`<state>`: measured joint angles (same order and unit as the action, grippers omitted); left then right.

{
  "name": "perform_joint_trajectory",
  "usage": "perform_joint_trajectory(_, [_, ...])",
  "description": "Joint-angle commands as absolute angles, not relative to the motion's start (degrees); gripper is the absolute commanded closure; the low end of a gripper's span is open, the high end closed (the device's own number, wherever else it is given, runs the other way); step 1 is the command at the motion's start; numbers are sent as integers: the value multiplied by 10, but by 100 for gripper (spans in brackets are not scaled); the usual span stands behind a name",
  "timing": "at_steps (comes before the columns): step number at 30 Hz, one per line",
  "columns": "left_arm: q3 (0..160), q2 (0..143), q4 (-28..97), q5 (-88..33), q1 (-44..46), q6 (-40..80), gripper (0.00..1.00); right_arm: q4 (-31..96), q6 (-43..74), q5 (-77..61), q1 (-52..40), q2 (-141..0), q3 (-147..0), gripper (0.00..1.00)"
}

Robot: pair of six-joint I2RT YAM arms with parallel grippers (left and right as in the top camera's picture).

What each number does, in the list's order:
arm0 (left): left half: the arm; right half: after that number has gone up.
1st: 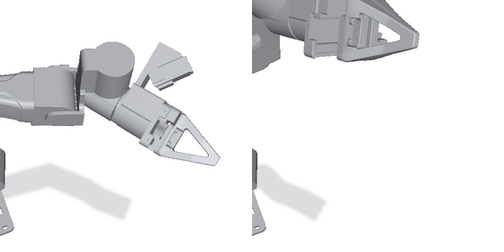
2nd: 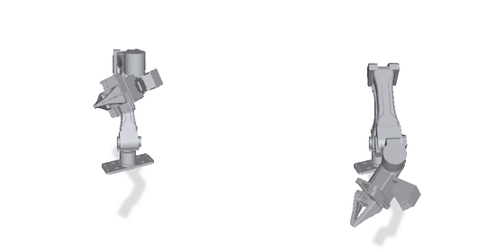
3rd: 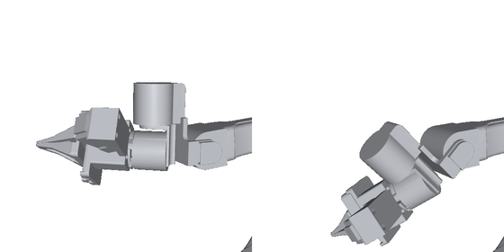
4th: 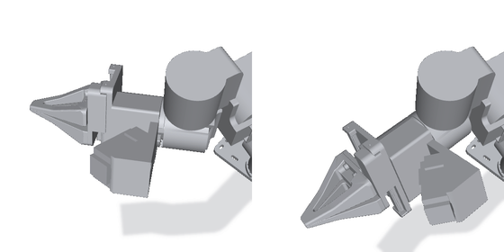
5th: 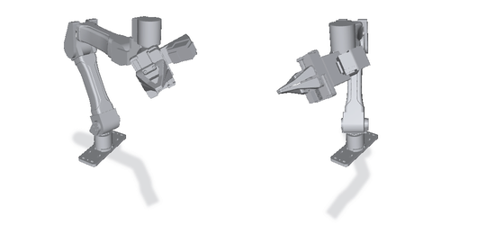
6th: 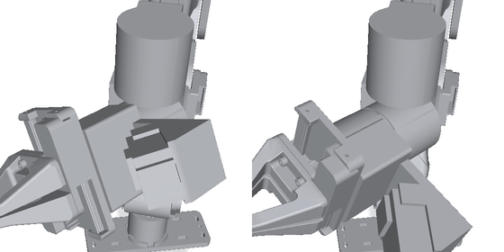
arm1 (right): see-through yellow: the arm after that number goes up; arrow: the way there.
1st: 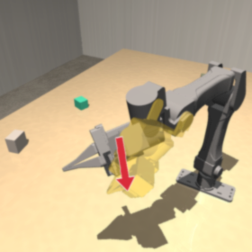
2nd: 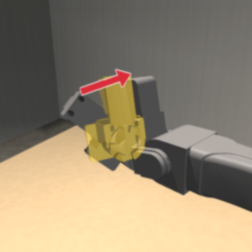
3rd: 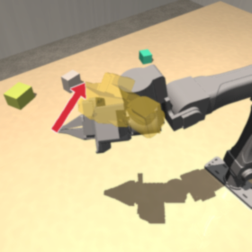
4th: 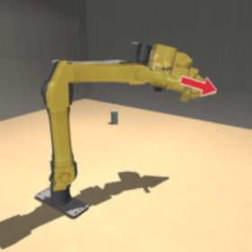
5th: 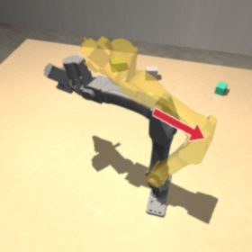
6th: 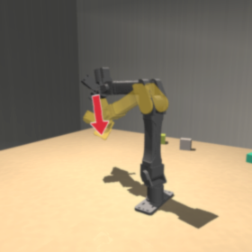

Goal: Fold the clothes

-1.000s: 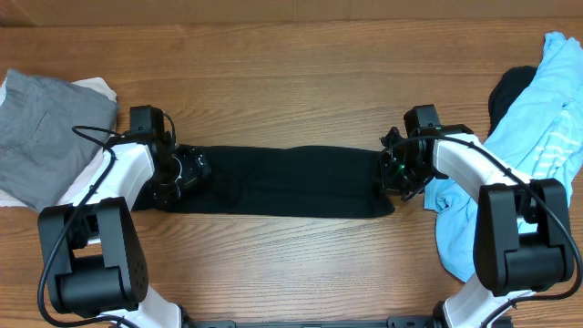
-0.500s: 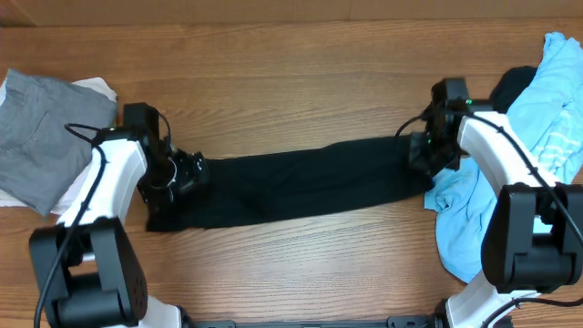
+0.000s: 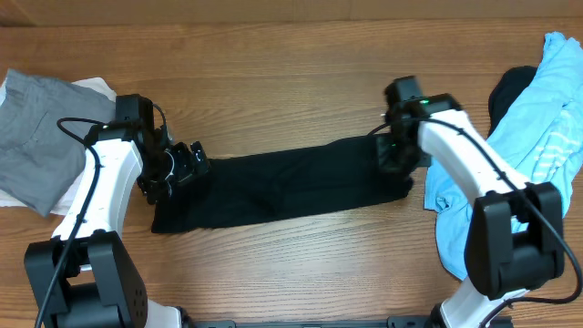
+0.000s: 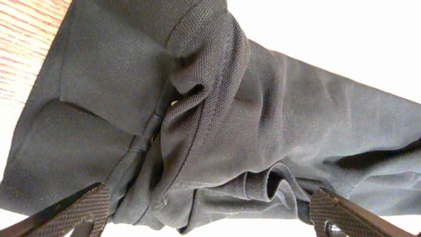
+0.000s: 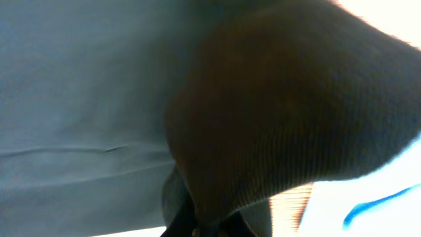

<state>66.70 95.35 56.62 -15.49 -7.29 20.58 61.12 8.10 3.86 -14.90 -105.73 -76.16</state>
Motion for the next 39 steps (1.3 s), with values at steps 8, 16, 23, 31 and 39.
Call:
perform_joint_trajectory(8, [680,940,567,-163,-79,193,0,580,95,33,-295,-1059,-773,96])
perform_joint_trajectory(16, [680,940,568,-163,-79,193,0,541,95,7,-343,-1059,-773,96])
perform_joint_trajectory(23, [680,940,567,-163,-79,193,0,527,94,-35,-352,-1059,-773,96])
perform_joint_trajectory(31, [680,940,567,-161,-79,193,0,530,94,-77,-357,-1059,-772,96])
perform_joint_trajectory(39, [680,940,566,-161,-79,192,0,543,94,-78,-376,-1059,-772,82])
